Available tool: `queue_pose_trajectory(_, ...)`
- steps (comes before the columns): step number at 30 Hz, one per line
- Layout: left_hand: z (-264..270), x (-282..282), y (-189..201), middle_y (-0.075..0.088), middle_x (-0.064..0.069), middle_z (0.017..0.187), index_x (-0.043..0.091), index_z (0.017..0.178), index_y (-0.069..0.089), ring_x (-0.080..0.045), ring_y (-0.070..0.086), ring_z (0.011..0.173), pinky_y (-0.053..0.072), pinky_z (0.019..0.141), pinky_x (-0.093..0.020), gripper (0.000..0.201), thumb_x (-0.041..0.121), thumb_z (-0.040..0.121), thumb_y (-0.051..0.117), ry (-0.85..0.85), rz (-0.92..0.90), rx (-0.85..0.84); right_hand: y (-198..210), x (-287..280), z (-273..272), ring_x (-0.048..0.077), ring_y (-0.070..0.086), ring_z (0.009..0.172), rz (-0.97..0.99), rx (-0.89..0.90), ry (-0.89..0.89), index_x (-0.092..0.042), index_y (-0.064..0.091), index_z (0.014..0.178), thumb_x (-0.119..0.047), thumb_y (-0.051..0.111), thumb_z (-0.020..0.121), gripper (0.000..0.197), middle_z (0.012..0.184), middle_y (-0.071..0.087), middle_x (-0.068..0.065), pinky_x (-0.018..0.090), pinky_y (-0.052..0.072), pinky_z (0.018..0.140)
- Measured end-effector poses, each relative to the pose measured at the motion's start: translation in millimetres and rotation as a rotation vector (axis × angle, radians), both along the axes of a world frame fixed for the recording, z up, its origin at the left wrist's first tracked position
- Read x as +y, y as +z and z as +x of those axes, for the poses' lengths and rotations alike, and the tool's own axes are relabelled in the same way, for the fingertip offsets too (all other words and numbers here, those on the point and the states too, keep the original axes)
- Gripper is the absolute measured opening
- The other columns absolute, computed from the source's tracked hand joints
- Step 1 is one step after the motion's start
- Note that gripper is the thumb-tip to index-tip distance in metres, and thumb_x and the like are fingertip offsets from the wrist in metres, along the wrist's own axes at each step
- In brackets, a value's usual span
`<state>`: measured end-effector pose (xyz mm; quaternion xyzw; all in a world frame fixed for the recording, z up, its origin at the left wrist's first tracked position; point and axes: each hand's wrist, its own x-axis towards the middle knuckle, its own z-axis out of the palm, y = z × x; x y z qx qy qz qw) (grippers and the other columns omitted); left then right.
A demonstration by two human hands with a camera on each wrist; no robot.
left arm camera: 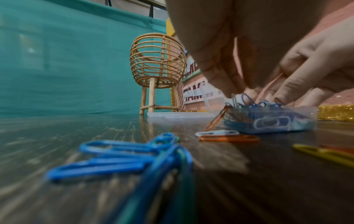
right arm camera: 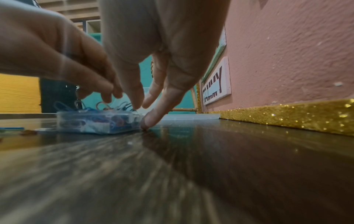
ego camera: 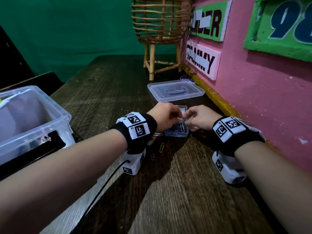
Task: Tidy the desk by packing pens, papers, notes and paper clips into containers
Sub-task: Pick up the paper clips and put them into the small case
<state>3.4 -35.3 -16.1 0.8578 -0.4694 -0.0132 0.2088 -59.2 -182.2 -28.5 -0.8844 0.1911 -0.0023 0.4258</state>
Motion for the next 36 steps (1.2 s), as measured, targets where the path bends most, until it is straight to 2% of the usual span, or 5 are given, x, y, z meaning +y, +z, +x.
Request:
queue_pose_trajectory(7, -1.7, 0.9, 0.8, 0.067, -0.001, 0.102, 0.019, 0.106, 0.071, -0.015, 0.06, 0.094, 0.039, 0.077, -0.015, 0.022, 0.019, 0.084, 0.066, -0.104, 0.142, 0.004, 1.4, -0.2, -1.2, 0.02, 0.064, 0.075, -0.005, 0.007, 0.019, -0.011, 0.061, 0.09, 0.005, 0.065, 0.078, 0.02, 0.085, 0.063, 0.01, 0.033, 0.058, 0.076)
queue_pose_trajectory(11, -0.3, 1.1, 1.5, 0.07, -0.003, 0.105, 0.015, 0.1, 0.073, -0.017, 0.061, 0.099, 0.045, 0.087, -0.025, 0.018, 0.018, 0.085, 0.064, -0.037, 0.121, -0.053, 1.5, 0.2, -1.4, 0.022, 0.064, 0.075, 0.004, 0.016, 0.008, -0.007, 0.061, 0.094, 0.007, 0.065, 0.078, 0.021, 0.084, 0.064, 0.012, 0.034, 0.058, 0.075)
queue_pose_trajectory(21, 2.7, 0.7, -3.0, 0.067, -0.002, 0.114, 0.02, 0.113, 0.068, -0.019, 0.06, 0.105, 0.043, 0.091, -0.025, 0.026, 0.02, 0.09, 0.056, -0.069, 0.222, -0.077, 5.4, 0.8, -4.8, 0.013, 0.06, 0.066, -0.057, 0.039, 0.06, -0.01, 0.067, 0.078, 0.0, 0.064, 0.081, 0.011, 0.072, 0.063, 0.006, 0.027, 0.055, 0.073)
queue_pose_trajectory(27, 2.6, 1.5, -0.1, 0.068, -0.002, 0.109, 0.016, 0.108, 0.068, -0.015, 0.06, 0.097, 0.043, 0.084, -0.021, 0.023, 0.022, 0.088, 0.06, -0.048, 0.029, -0.06, 6.0, 2.0, -5.3, 0.011, 0.058, 0.078, -0.134, 0.032, 0.054, -0.016, 0.068, 0.076, -0.007, 0.067, 0.079, 0.01, 0.079, 0.064, -0.002, 0.027, 0.052, 0.073)
queue_pose_trajectory(36, 1.4, 2.7, -1.5, 0.069, 0.001, 0.114, 0.024, 0.11, 0.07, -0.014, 0.061, 0.104, 0.043, 0.091, -0.021, 0.026, 0.016, 0.089, 0.058, -0.151, 0.171, -0.043, 8.0, 0.8, -5.7, 0.012, 0.057, 0.087, -0.225, -0.015, 0.072, -0.027, 0.065, 0.07, -0.007, 0.073, 0.072, 0.022, 0.081, 0.064, -0.008, 0.027, 0.043, 0.085)
